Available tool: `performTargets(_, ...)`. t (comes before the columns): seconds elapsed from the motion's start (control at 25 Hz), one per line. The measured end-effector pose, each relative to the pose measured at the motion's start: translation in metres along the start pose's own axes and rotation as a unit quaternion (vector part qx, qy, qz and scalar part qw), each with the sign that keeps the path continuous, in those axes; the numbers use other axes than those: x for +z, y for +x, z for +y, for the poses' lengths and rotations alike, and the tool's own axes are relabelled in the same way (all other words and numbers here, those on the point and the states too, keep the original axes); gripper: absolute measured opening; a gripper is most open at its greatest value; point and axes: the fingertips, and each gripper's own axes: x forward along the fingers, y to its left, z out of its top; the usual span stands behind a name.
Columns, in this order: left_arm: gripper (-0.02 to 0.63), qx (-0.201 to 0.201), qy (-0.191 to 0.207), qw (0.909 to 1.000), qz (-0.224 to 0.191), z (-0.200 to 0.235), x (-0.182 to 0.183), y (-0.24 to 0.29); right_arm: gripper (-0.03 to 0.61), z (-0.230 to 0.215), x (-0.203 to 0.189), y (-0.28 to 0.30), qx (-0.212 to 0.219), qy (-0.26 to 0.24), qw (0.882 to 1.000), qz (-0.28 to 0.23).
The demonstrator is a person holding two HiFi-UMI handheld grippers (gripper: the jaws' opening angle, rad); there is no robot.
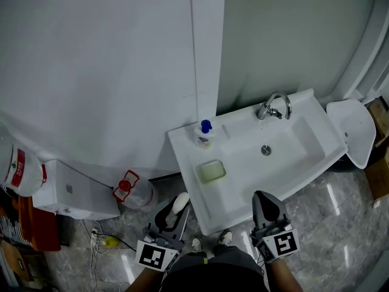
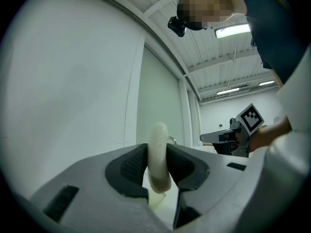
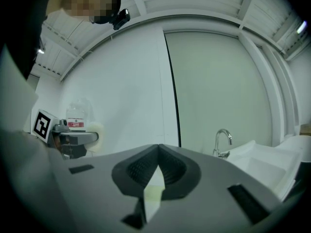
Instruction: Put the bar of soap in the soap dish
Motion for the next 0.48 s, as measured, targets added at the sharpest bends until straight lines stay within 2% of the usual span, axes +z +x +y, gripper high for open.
performTargets(0.08, 0.115, 0.007, 0.011, 0.9999, -0.005, -0.001, 0.002, 0.001, 0.011, -0.002, 0.003, 0.005, 0.01, -0.001, 1.0, -0.003)
performTargets(0.2, 0.115, 0.014, 0.01, 0.9998, 0.011, -0.004, 0.001, 0.007, 0.011, -0.006, 0.007, 0.012, 0.023, -0.003, 1.0, -0.01)
performTargets(0.36, 0.115, 0.021, 0.025, 0.9995, 0.004, -0.005, -0.001, 0.016, 0.011, -0.016, 0.001, 0.015, 0.029, 0.001, 1.0, -0.006)
performTargets(0.48, 0.115, 0.027, 0.003, 0.9991, 0.032, -0.01, -0.01, 0.024, 0.011, -0.023, -0.003, 0.017, 0.035, 0.005, 0.999, -0.002)
